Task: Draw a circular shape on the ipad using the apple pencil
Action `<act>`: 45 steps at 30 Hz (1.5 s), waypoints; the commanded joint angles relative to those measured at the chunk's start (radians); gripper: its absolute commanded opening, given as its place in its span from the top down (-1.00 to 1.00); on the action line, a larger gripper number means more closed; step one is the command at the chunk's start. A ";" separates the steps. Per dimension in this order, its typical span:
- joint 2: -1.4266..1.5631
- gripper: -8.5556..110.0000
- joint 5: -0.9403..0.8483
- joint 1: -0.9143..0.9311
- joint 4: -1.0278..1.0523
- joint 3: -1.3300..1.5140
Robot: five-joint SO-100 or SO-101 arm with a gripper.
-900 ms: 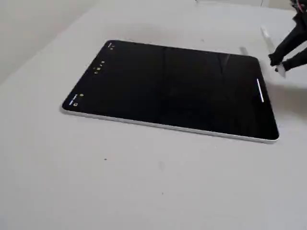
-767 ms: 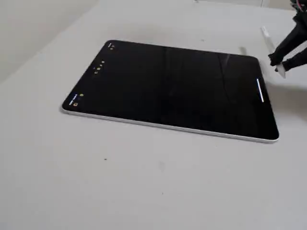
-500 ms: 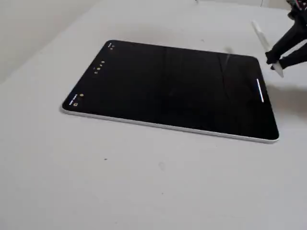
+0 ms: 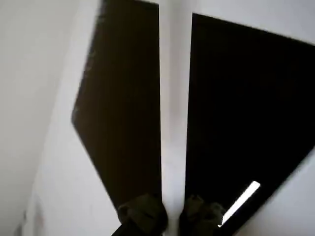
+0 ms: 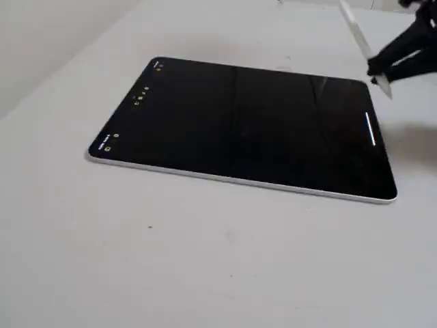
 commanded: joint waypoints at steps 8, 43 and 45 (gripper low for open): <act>0.011 0.86 -0.402 -0.077 -0.445 0.087; -2.010 0.86 -0.798 -0.028 -2.097 -0.615; -2.052 0.86 -0.811 -0.025 -2.120 -0.647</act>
